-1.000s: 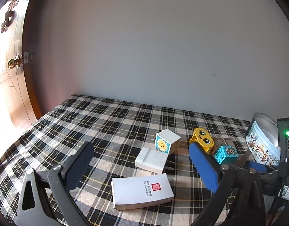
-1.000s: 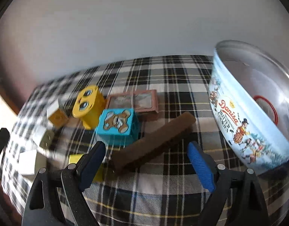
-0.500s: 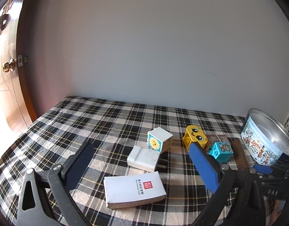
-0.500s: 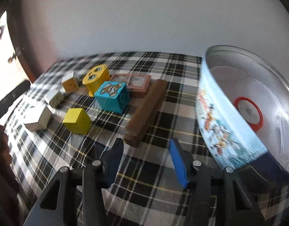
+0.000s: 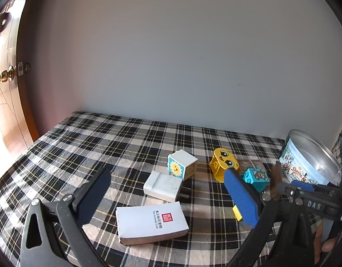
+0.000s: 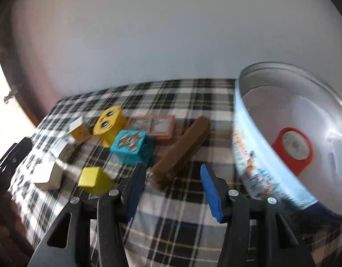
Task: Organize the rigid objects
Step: 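Grasp the brown wooden stick with the right tool while the left tool approaches the yellow cube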
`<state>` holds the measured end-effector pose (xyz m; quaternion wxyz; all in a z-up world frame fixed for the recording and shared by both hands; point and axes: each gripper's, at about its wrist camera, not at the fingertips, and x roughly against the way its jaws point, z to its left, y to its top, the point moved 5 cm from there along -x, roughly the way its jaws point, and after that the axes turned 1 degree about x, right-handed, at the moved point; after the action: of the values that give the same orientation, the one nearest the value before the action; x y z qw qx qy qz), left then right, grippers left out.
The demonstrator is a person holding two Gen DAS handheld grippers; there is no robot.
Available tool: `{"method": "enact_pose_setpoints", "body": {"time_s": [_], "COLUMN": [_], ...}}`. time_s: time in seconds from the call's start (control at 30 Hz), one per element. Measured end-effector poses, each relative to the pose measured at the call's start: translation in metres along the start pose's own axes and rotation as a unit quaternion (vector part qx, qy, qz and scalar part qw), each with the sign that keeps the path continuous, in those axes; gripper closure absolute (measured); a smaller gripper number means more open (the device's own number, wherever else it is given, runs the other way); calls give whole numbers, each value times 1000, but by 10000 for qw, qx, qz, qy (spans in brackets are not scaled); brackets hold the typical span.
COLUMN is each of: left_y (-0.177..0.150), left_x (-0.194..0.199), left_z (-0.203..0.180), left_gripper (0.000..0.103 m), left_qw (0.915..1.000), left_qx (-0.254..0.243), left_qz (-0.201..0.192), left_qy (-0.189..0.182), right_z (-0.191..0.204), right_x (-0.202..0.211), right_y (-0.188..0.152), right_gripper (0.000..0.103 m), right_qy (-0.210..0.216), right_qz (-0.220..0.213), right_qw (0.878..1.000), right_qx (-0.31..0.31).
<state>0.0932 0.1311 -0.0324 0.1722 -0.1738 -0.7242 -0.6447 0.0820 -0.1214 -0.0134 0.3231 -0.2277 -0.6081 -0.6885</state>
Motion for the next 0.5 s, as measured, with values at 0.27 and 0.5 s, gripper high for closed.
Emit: {"method": "enact_pose_setpoints", "body": {"time_s": [0.27, 0.5], "left_y": [0, 0], "left_x": [1, 1], "left_z": [-1, -1], "left_gripper": [1, 0], "left_qw": [10000, 10000], "left_qx": [11, 26], "left_qz": [-5, 28], "left_qy": [-17, -61], "right_z": [-24, -4], "right_x": [-23, -46], "right_y": [16, 27], "right_gripper": [49, 49], "right_qy": [147, -652], "right_qz": [186, 242], "right_qw": [9925, 9960], "right_qx": [-1197, -567]}}
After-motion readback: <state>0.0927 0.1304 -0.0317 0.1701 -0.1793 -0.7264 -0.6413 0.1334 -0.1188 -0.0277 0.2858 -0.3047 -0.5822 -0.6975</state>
